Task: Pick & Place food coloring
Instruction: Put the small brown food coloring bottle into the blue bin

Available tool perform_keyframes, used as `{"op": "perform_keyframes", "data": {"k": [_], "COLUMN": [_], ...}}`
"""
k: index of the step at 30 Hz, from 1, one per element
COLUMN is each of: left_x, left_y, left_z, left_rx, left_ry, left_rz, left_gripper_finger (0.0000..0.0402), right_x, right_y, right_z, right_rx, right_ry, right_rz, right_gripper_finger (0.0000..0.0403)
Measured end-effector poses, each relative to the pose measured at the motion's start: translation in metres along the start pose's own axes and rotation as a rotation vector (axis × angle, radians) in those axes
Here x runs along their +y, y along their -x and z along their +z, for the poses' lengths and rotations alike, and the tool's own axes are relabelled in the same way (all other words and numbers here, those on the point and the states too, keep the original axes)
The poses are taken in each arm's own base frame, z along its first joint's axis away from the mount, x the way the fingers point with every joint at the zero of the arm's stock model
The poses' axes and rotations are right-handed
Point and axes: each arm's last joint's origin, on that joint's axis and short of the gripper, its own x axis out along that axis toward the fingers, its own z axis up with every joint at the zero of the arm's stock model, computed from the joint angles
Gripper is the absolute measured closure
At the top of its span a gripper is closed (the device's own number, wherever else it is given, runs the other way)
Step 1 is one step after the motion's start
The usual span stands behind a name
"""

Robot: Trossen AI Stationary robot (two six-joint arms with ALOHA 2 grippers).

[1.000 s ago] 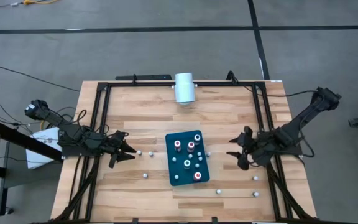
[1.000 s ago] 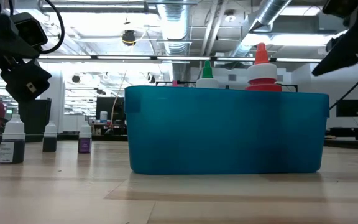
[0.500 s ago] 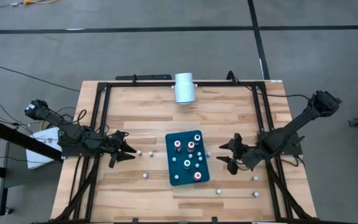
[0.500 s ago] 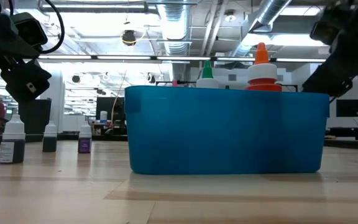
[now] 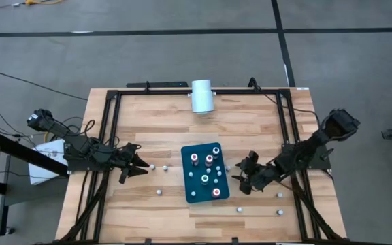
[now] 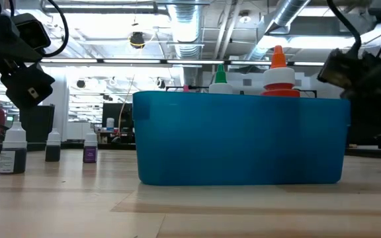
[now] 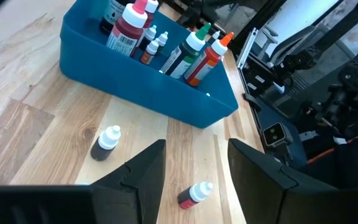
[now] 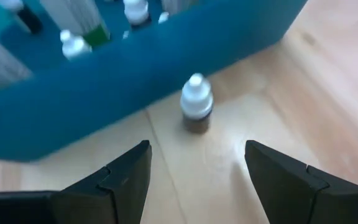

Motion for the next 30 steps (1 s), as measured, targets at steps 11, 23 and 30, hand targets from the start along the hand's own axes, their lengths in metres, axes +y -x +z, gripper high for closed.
{"op": "perform_keyframes", "data": {"k": [11,23,30], "left_x": [0.0,-0.0001,0.0], "left_y": [0.0,0.0,0.0], "left_z": [0.0001,0.0001,0.0001], "left_rx": [0.0,0.0,0.0], "left_ry": [0.0,0.0,0.0], "left_rz": [0.0,0.0,0.0], "left_gripper_finger": [0.0236,0.0236,0.0236], "right_x": [0.0015,-0.0032,-0.0027], "right_y": [-0.006,-0.0094,-0.0095], "right_z": [0.0005,0.0037,0.0046], "right_rx": [-0.002,0.0,-0.006], "right_ry": [-0.022,-0.038,-0.058], "right_rz": [0.023,0.006,0.01], "right_gripper_finger": [0.0154,0.0154,0.0154]}}
